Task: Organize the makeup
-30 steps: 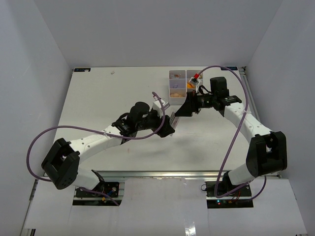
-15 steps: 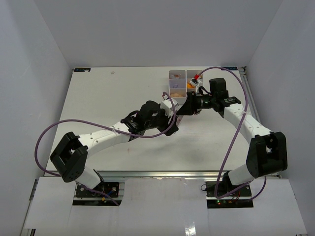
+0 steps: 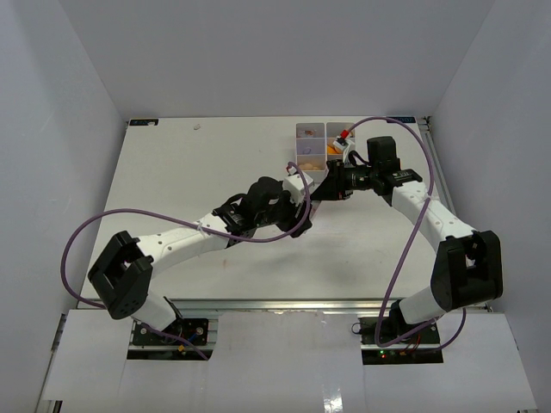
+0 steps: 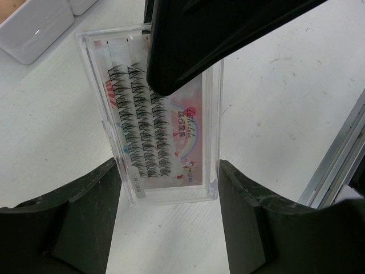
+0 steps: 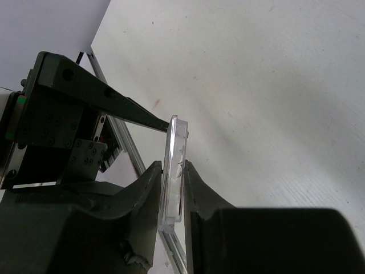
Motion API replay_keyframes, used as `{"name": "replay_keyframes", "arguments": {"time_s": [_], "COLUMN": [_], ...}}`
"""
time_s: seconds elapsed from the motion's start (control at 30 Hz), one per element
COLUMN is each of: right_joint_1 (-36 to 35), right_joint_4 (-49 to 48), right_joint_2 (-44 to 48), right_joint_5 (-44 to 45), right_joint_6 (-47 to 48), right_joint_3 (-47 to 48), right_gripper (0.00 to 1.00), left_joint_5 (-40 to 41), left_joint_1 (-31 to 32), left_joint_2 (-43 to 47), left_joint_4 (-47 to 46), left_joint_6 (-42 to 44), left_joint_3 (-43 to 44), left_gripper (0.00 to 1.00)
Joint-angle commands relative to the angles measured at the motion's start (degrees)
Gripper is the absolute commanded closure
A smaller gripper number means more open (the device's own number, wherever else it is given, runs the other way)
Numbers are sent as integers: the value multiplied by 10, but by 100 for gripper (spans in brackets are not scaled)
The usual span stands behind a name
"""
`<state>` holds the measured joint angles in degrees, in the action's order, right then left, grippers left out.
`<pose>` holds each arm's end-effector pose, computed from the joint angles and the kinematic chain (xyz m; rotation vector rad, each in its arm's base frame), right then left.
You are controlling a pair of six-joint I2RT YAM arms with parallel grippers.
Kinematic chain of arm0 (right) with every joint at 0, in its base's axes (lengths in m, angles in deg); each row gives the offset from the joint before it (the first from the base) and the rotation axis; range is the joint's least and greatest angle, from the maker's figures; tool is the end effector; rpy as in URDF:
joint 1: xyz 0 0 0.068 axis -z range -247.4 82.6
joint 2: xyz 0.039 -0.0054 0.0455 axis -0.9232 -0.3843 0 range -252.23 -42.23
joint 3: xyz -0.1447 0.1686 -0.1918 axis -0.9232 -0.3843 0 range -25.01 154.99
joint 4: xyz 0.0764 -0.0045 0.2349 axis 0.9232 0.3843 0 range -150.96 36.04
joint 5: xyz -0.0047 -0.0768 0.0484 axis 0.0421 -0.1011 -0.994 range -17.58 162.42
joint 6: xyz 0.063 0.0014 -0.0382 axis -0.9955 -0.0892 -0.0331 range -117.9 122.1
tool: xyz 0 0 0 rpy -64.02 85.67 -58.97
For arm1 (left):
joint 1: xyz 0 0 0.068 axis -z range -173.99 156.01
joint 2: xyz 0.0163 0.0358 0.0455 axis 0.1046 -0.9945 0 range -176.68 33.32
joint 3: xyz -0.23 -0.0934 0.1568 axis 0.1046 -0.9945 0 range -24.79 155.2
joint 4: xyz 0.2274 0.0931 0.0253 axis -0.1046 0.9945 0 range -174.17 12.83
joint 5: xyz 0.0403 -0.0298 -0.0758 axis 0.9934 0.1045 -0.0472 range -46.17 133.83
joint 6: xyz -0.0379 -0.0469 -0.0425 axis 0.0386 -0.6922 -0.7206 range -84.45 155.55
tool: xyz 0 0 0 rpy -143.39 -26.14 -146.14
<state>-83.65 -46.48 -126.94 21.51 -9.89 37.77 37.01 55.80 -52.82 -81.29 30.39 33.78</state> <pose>0.2937 0.1355 0.3006 -0.5931 2.1176 1.2504 0.2194 -0.2709 0.2767 0.8949 1.9847 -0.6893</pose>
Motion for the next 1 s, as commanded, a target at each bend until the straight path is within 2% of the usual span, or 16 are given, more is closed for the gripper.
{"name": "replay_keyframes", "arguments": {"time_s": [0.0,0.07,0.13,0.37,0.67,0.83,0.97], "right_joint_1": [-1,1,5,21,27,19,10], "right_joint_4": [-1,16,25,42,53,50,39], "right_joint_2": [9,6,1,-18,-38,-70,-124], "right_joint_5": [-39,-41,-43,-36,56,160,217], "right_joint_6": [29,51,62,97,192,282,325], "right_joint_3": [20,33,47,82,139,200,280], "right_gripper": [86,87,88,91,92,92,92], "left_joint_5": [1,2,0,-6,49,61,104], "left_joint_1": [-1,-1,-2,-5,-40,-91,-109], "left_joint_2": [20,35,49,97,211,282,339], "left_joint_4": [-6,-7,-2,38,94,120,117], "left_joint_6": [5,14,22,36,35,25,11], "left_joint_3": [24,20,20,11,-67,-121,-154], "left_gripper": [42,27,18,3,2,2,2]}}
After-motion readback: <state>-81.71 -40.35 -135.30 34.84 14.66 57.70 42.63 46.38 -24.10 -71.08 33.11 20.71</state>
